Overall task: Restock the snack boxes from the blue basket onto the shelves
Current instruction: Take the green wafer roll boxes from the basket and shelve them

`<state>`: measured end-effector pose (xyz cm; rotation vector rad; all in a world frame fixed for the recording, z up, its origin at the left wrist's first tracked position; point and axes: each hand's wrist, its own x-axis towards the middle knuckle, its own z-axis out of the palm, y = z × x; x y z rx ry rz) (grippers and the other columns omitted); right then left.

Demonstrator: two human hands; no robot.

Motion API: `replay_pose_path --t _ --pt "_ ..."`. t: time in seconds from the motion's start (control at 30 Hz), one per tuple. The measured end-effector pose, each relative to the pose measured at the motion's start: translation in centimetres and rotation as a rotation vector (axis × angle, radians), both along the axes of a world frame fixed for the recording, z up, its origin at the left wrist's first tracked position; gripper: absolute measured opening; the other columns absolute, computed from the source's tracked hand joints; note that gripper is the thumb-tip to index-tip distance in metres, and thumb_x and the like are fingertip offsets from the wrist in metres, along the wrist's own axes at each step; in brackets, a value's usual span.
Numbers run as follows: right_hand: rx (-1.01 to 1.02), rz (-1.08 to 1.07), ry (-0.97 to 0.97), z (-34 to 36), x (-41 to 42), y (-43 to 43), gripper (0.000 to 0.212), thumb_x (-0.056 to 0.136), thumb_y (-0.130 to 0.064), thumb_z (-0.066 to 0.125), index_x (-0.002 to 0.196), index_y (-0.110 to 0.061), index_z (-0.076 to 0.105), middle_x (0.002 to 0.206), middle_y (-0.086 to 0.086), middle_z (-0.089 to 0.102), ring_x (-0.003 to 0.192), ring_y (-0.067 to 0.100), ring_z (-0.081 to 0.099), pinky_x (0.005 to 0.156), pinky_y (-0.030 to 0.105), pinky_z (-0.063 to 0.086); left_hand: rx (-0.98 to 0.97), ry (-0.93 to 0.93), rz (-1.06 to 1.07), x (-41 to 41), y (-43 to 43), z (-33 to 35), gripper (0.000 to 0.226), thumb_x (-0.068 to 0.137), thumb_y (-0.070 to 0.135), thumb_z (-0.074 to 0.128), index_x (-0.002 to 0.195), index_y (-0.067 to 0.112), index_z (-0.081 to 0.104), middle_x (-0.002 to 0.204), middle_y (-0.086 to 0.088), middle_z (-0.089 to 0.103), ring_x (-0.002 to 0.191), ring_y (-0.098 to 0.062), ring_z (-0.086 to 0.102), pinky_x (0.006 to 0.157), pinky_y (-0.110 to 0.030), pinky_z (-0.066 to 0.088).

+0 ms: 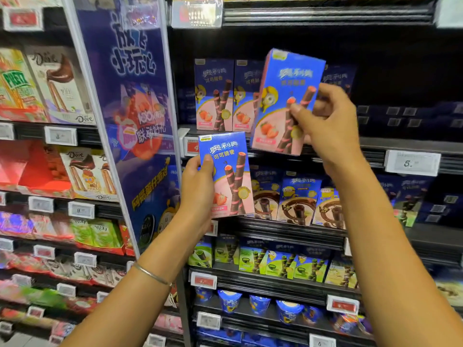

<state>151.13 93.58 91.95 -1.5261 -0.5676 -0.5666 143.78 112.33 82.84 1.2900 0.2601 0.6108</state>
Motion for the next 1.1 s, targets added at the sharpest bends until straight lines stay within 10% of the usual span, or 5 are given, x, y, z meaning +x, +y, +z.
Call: replay_pose_path --t 0.17,0.33,0.5,1.1 --pt "0.009 -0.229 -0.065 1.6 3.3 -1.3 0.046 0.086 -0.020 0.077 0.128 -0.012 0.058 0.114 0.002 0.071 0.100 0.011 0.071 0.087 0.036 0.059 -0.010 -0.009 -0.017 0.1 -0.1 0.5 0.024 0.114 0.032 0.046 0.097 0.020 0.058 0.077 0.004 0.070 0.056 -0.016 0.064 0.048 -0.028 0.047" --pt "-0.111 -0.369 -0.059 0.9 6.7 -0.7 0.045 0.089 -0.027 0.076 0.130 -0.018 0.060 0.115 0.001 0.069 0.096 0.010 0.064 0.075 0.013 0.049 -0.001 -0.008 -0.029 0.1 -0.5 0.6 0.024 0.114 0.032 0.046 0.096 0.021 0.058 0.078 0.005 0.073 0.060 -0.019 0.066 0.047 -0.028 0.047" --pt "-0.215 -0.490 -0.045 0.4 8.5 -0.2 0.048 0.093 -0.037 0.070 0.134 -0.017 0.057 0.127 0.008 0.062 0.114 0.022 0.060 0.092 0.036 0.051 -0.003 -0.009 -0.025 0.3 -0.3 0.4 0.026 0.114 0.032 0.047 0.093 0.022 0.059 0.077 0.006 0.073 0.061 -0.018 0.067 0.054 -0.032 0.050" --pt "-0.291 -0.571 -0.010 0.0 9.6 0.9 0.046 0.094 -0.038 0.068 0.130 -0.012 0.057 0.127 0.010 0.057 0.115 0.027 0.057 0.082 0.035 0.045 0.012 -0.002 -0.063 0.3 -1.3 0.6 0.027 0.114 0.031 0.047 0.089 0.022 0.055 0.075 0.005 0.071 0.058 -0.018 0.065 0.042 -0.026 0.046"
